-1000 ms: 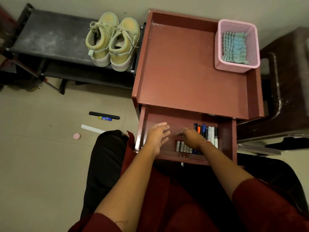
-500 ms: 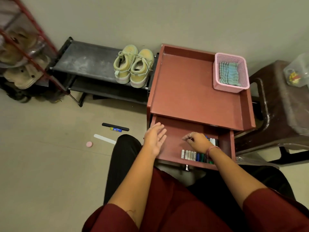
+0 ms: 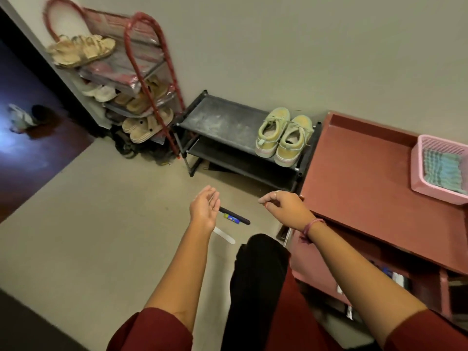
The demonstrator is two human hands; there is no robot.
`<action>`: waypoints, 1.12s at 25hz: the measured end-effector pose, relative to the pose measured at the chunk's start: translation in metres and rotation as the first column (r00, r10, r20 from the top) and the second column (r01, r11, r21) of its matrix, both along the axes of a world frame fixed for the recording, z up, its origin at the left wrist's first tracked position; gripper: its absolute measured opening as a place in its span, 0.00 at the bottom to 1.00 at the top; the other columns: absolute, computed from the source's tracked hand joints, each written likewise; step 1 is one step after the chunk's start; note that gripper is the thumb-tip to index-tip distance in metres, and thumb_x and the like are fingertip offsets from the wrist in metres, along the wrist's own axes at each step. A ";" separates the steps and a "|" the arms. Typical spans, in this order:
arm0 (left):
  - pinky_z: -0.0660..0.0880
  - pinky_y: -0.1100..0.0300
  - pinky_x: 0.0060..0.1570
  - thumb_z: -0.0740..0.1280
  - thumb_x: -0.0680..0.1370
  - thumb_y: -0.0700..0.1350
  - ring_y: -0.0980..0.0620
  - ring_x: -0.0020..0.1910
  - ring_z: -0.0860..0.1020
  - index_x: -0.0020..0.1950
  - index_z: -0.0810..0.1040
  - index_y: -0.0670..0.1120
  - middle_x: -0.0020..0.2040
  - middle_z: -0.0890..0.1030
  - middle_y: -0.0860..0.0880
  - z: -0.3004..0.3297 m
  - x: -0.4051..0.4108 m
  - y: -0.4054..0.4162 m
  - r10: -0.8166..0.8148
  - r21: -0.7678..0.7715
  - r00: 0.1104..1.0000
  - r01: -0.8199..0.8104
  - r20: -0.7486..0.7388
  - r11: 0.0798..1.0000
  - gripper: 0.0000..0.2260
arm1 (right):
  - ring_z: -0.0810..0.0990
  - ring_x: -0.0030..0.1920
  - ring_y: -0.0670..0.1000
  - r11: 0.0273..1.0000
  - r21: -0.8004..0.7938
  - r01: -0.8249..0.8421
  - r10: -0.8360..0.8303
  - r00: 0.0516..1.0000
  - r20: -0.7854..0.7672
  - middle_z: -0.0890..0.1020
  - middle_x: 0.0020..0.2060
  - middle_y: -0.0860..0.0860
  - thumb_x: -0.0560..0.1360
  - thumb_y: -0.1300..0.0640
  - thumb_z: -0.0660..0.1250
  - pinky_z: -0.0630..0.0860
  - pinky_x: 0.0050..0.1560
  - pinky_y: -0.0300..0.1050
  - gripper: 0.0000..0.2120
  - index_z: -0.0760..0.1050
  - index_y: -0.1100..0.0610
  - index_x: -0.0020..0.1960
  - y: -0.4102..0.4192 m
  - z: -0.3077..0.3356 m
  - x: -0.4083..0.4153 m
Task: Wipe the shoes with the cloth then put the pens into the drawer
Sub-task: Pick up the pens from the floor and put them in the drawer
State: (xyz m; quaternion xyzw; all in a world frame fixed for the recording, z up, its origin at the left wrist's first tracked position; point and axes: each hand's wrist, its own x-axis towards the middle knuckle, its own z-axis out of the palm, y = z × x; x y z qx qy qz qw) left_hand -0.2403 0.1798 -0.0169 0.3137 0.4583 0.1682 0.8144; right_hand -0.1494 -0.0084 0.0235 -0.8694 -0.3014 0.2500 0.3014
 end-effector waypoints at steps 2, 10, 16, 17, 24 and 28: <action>0.73 0.60 0.55 0.61 0.80 0.37 0.51 0.54 0.78 0.62 0.75 0.43 0.52 0.79 0.47 -0.024 -0.008 0.033 0.022 0.047 0.993 -0.017 -0.112 0.999 0.11 | 0.78 0.50 0.45 1.000 -0.018 -0.011 0.011 0.999 -0.030 0.81 0.55 0.47 0.77 0.60 0.59 0.73 0.58 0.40 0.12 0.80 0.50 0.53 0.047 -0.010 0.005; 0.69 0.57 0.58 0.60 0.78 0.36 0.44 0.61 0.74 0.66 0.72 0.38 0.63 0.75 0.42 -0.170 -0.045 0.118 -0.169 0.301 0.657 0.539 -0.735 0.786 0.17 | 0.77 0.54 0.53 0.963 -0.173 0.208 -0.253 0.920 -0.300 0.78 0.53 0.52 0.76 0.66 0.57 0.70 0.52 0.38 0.13 0.78 0.56 0.53 0.194 -0.124 -0.004; 0.70 0.53 0.58 0.57 0.78 0.39 0.45 0.64 0.71 0.72 0.63 0.43 0.68 0.67 0.45 -0.266 -0.055 0.144 -0.252 0.031 0.076 0.983 -0.965 0.179 0.21 | 0.78 0.50 0.54 0.899 -0.176 0.402 -0.424 0.694 -0.582 0.80 0.49 0.53 0.76 0.66 0.58 0.75 0.52 0.46 0.14 0.76 0.56 0.58 0.223 -0.196 -0.014; 0.71 0.53 0.58 0.57 0.79 0.40 0.45 0.64 0.71 0.72 0.63 0.43 0.67 0.68 0.45 -0.277 -0.054 0.146 -0.229 0.008 0.032 0.994 -0.973 0.105 0.20 | 0.79 0.51 0.53 0.943 -0.194 0.270 -0.331 0.822 -0.463 0.80 0.51 0.53 0.76 0.64 0.58 0.74 0.51 0.44 0.15 0.76 0.55 0.59 0.224 -0.201 -0.013; 0.65 0.50 0.68 0.55 0.79 0.41 0.45 0.72 0.63 0.77 0.54 0.43 0.76 0.58 0.45 -0.350 -0.030 0.165 -0.154 0.006 0.009 1.000 -0.988 0.024 0.26 | 0.78 0.56 0.58 0.645 -0.627 -0.436 0.470 0.874 -0.124 0.77 0.58 0.56 0.79 0.64 0.54 0.73 0.50 0.48 0.15 0.71 0.59 0.63 0.238 -0.196 -0.023; 0.63 0.47 0.70 0.54 0.82 0.46 0.44 0.76 0.55 0.79 0.43 0.49 0.79 0.44 0.45 -0.384 -0.011 0.166 -0.149 -0.062 -0.076 0.993 -0.986 -0.097 0.29 | 0.79 0.56 0.57 0.734 -0.575 -0.363 0.383 0.919 -0.091 0.78 0.57 0.57 0.79 0.64 0.55 0.76 0.53 0.50 0.14 0.71 0.59 0.63 0.249 -0.197 -0.020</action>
